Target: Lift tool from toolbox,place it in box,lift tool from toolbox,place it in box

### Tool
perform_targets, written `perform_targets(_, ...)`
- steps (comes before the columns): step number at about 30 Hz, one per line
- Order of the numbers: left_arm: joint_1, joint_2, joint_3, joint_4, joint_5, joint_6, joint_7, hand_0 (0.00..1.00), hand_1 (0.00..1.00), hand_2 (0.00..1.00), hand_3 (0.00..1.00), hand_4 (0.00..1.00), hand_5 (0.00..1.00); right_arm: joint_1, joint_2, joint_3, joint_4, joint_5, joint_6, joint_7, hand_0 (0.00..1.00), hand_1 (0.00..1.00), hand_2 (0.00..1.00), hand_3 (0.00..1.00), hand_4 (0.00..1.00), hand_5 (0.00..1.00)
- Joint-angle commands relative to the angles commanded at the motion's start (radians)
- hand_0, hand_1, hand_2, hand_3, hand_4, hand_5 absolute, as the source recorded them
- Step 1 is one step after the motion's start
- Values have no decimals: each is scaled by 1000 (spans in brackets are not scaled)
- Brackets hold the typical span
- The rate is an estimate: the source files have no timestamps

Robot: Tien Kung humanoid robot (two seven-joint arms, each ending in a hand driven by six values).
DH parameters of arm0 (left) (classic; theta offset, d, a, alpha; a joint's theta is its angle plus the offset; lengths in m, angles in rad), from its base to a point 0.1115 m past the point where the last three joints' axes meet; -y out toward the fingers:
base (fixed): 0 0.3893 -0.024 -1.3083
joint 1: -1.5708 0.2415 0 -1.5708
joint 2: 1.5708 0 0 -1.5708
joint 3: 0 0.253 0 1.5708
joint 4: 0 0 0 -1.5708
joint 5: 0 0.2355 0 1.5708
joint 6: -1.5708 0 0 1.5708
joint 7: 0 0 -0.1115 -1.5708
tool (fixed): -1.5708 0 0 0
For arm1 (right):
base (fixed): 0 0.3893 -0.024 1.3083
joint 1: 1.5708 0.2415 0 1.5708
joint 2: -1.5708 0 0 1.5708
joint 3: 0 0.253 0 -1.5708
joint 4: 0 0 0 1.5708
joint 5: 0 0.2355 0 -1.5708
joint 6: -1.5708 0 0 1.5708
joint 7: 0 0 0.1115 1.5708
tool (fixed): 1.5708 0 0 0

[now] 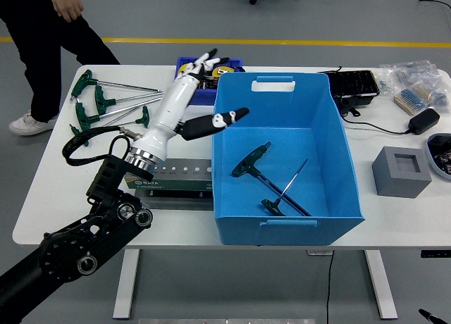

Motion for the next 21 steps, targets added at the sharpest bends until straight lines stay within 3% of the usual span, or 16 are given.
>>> perform_targets(2, 43, 3, -68, -39, -78, -8, -4, 848, 843, 887, 771, 998, 709, -1, 0, -4, 0, 7, -1, 0, 771, 691, 729, 693, 980, 778)
perform_targets(3, 69, 4, -109, -63, -124, -27, 9, 848, 843, 887, 771, 998, 709, -1, -1, -7, 0, 11, -1, 0, 771, 691, 729, 693, 980, 778)
perform_targets(4, 93, 5, -148, -83, -169, -54, 34, 831, 824, 857, 760, 998, 778, -1, -1, -9, 0, 14, -2, 1, 771, 691, 729, 692, 977, 774)
perform_targets(6, 124, 5, -205, -108, -247, -95, 71, 831, 824, 857, 760, 998, 778, 0, -2, -11, 0, 18, -3, 1, 771, 691, 729, 692, 977, 774)
perform_targets(9, 180, 0, -292, -148, -370, -151, 96, 831, 824, 857, 760, 998, 778, 4, -5, -13, 0, 25, -5, 2, 771, 691, 729, 692, 977, 774)
perform_targets(10, 205, 0, -321, -163, -399, -171, 99, 828, 824, 856, 761, 998, 818, 6, -6, -15, 0, 29, -6, 3, 772, 691, 729, 691, 974, 772)
perform_targets(17, 348, 22, -369, -166, -420, -202, 68, 827, 825, 863, 769, 998, 830, 14, -5, -29, 0, 49, -7, 6, 771, 691, 729, 691, 974, 772)
perform_targets(21, 379, 8, -393, -152, -417, -190, 59, 827, 825, 863, 769, 998, 830, 15, -2, -36, 0, 55, -7, 7, 771, 691, 729, 691, 974, 772)
